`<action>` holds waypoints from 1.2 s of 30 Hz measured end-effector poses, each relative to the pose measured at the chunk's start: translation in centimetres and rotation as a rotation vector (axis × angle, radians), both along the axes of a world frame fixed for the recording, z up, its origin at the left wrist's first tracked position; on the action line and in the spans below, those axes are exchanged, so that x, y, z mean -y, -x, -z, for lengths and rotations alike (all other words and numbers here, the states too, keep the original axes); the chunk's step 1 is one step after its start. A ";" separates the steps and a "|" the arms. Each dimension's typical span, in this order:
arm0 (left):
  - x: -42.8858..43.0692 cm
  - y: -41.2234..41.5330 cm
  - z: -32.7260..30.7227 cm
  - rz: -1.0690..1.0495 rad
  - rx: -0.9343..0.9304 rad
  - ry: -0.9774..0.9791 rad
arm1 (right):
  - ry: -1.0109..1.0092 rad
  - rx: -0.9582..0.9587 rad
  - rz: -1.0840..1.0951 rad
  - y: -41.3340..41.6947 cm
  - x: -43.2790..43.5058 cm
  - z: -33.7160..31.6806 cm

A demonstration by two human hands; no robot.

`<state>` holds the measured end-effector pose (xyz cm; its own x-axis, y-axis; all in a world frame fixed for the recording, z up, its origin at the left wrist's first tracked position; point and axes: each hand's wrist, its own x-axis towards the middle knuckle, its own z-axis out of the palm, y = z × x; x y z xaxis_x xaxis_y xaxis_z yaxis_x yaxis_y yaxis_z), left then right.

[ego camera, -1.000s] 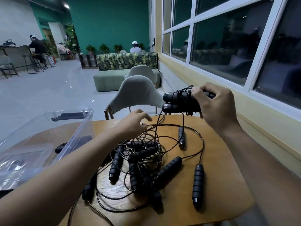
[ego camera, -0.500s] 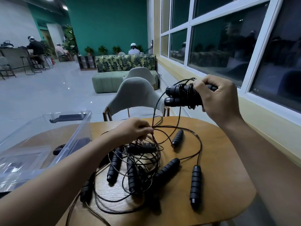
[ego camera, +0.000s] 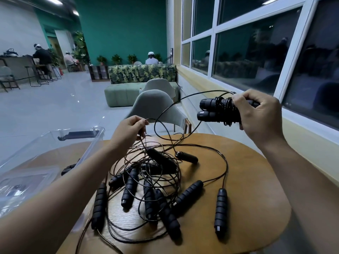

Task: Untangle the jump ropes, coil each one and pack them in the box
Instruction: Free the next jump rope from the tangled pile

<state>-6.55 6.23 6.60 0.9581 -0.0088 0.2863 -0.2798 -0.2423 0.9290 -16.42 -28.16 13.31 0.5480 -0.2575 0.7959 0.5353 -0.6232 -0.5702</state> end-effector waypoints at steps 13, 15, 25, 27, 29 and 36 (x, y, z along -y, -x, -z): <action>-2.3 -2.5 3.2 -0.346 -0.217 -0.556 | -0.053 -0.064 -0.046 -0.1 0.1 2.1; -1.1 -1.5 3.1 -0.302 -0.165 -0.762 | -0.034 -0.085 -0.082 0.0 -0.7 2.8; 4.9 -0.7 3.1 -0.111 0.320 -0.742 | -0.085 -0.096 -0.160 0.1 -2.9 4.8; 4.9 -1.2 3.0 -0.052 0.410 -0.764 | -0.120 -0.090 -0.166 0.3 -2.7 5.0; 4.9 -1.7 3.2 -0.002 0.431 -0.824 | -0.143 -0.079 -0.172 0.4 -2.4 5.4; 5.0 -2.7 5.8 0.141 0.010 -1.175 | -0.185 -0.082 -0.159 0.1 -0.8 5.7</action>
<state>-3.89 1.23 0.78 0.9254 -0.3770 0.0400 -0.3785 -0.9126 0.1548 -16.49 -27.41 7.60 0.6539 -0.3001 0.6945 0.5654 -0.4161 -0.7121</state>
